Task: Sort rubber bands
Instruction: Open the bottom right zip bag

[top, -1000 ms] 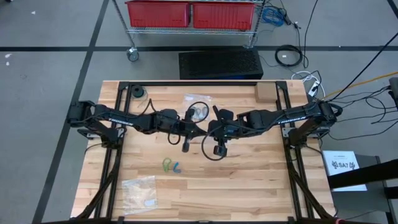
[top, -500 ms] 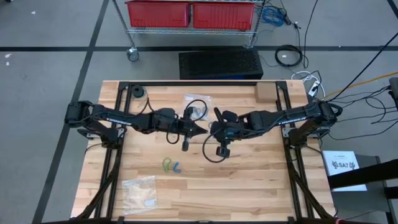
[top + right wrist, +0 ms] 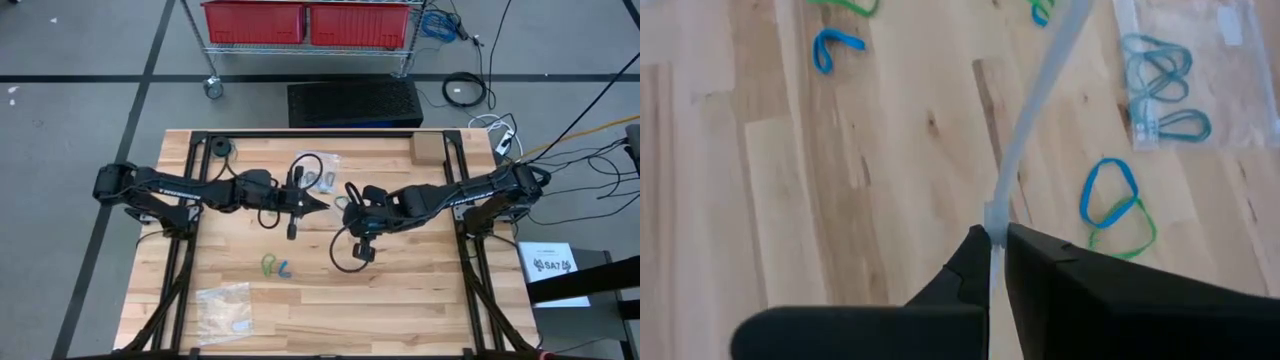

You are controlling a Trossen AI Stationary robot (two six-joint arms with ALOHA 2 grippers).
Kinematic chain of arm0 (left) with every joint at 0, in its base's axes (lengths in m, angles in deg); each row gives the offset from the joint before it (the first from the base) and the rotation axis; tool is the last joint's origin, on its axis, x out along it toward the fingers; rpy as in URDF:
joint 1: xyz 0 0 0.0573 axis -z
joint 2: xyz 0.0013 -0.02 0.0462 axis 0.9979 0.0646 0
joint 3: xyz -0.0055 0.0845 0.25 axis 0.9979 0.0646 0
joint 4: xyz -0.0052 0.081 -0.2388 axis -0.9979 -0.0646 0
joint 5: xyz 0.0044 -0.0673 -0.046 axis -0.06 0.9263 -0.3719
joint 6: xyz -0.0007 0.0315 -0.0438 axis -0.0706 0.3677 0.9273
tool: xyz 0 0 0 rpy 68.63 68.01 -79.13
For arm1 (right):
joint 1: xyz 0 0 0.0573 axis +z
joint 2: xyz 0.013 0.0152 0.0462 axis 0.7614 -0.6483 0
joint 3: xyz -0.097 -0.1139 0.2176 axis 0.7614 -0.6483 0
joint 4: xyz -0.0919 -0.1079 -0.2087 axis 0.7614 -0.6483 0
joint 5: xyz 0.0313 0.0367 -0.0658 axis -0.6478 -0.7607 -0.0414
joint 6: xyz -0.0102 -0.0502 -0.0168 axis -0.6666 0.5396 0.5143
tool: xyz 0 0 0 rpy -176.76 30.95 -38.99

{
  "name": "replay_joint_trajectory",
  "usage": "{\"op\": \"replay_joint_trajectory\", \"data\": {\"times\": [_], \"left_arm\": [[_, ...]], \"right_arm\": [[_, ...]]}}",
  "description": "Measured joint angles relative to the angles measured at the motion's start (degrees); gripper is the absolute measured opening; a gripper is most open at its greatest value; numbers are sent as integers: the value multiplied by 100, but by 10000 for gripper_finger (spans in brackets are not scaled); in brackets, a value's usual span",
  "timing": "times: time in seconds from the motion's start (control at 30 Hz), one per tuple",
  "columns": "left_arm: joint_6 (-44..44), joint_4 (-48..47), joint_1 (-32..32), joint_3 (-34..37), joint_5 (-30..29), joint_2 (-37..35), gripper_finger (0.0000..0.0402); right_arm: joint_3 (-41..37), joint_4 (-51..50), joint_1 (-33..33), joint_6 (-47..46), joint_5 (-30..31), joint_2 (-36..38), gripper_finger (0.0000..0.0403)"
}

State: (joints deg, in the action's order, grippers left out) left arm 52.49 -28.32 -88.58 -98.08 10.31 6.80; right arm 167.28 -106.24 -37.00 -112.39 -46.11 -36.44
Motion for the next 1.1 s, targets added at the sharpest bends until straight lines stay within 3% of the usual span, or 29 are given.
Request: {"op": "replay_joint_trajectory", "data": {"times": [0.7,1.1], "left_arm": [[-146,-421,2,0,-186,-512,0],[-144,-412,-4,-13,-229,-532,0]], "right_arm": [[-2,-365,194,-648,-111,0,8],[-20,-382,172,-734,-151,-9,154]]}}
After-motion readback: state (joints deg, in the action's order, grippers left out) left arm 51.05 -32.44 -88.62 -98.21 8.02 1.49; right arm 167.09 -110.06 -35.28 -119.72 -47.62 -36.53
